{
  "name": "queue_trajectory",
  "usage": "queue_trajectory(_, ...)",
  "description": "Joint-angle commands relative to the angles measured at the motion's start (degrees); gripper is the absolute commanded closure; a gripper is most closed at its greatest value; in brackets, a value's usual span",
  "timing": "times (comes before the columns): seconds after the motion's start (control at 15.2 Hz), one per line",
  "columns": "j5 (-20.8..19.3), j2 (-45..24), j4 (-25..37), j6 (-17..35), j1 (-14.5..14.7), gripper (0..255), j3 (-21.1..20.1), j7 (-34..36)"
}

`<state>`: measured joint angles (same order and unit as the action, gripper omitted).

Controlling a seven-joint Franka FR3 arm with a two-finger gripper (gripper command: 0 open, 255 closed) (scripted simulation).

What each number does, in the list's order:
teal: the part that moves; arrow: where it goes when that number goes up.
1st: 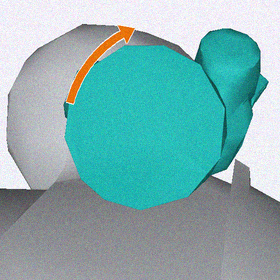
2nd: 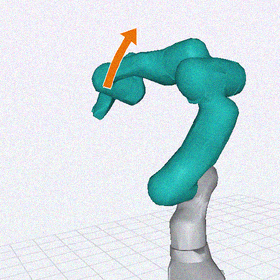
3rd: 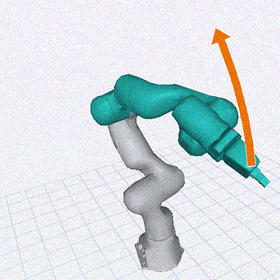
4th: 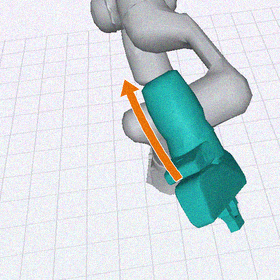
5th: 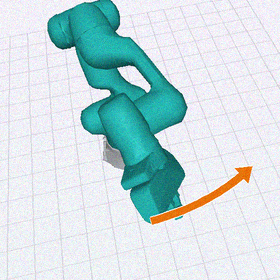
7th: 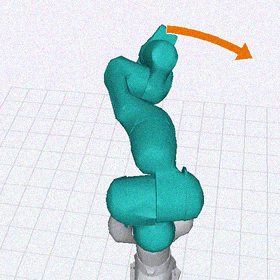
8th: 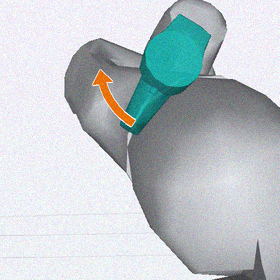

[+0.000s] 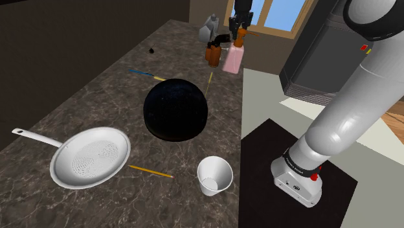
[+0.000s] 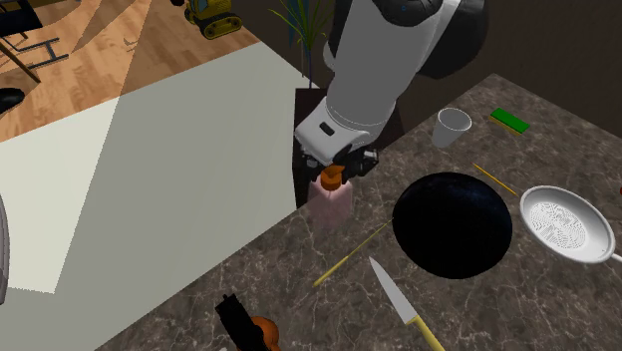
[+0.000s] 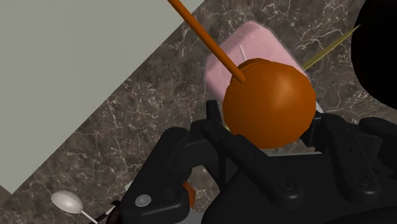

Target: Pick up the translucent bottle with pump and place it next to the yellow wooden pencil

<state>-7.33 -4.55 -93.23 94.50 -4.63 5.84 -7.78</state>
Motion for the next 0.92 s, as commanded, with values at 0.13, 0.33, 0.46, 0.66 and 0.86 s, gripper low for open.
queue_trajectory(0.13,0.05,-0.27,3.59,-3.32,0.07,255,-0.05,-0.30)
queue_trajectory(0.33,0.10,-0.76,6.54,-5.77,0.07,255,-0.05,-0.61)
queue_trajectory(0.46,0.13,-1.18,8.64,-7.44,0.07,255,-0.04,-0.83)
queue_trajectory(0.66,0.19,-1.94,11.98,-10.01,0.05,255,-0.03,-1.17)
queue_trajectory(0.86,0.24,-2.89,15.62,-12.68,0.03,255,-0.01,-1.54)
